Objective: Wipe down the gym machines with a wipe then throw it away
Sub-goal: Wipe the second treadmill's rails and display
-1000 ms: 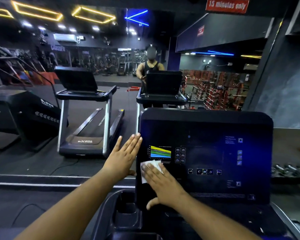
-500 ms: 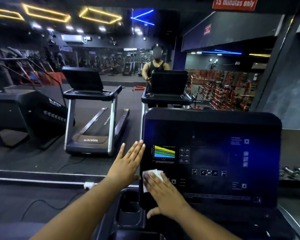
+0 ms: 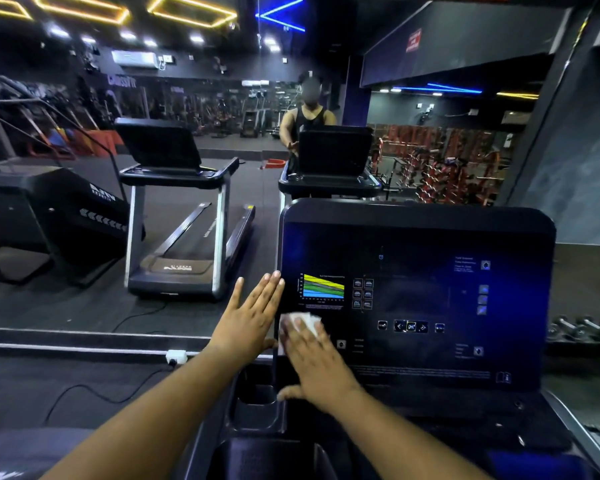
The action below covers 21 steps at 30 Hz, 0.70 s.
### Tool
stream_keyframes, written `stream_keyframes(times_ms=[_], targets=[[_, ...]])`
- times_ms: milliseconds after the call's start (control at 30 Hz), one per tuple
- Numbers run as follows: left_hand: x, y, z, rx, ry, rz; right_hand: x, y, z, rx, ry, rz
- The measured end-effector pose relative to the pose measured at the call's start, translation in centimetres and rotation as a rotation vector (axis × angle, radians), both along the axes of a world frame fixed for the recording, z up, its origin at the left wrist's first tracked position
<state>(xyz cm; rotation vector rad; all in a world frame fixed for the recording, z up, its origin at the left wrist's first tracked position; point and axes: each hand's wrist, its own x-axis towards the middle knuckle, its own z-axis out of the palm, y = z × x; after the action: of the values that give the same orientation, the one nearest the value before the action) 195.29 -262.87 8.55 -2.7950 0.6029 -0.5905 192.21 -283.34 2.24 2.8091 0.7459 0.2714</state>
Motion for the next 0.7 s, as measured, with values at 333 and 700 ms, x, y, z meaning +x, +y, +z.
stream_keyframes(times_ms=[333, 700], targets=[[-1.9, -0.6, -2.7, 0.04, 0.036, 0.009, -4.1, -7.9, -4.2, 0.064, 0.074, -0.19], [-3.3, -1.7, -5.1, 0.098, 0.063, 0.002, -5.7, -2.6, -7.2, -0.078, 0.082, -0.028]])
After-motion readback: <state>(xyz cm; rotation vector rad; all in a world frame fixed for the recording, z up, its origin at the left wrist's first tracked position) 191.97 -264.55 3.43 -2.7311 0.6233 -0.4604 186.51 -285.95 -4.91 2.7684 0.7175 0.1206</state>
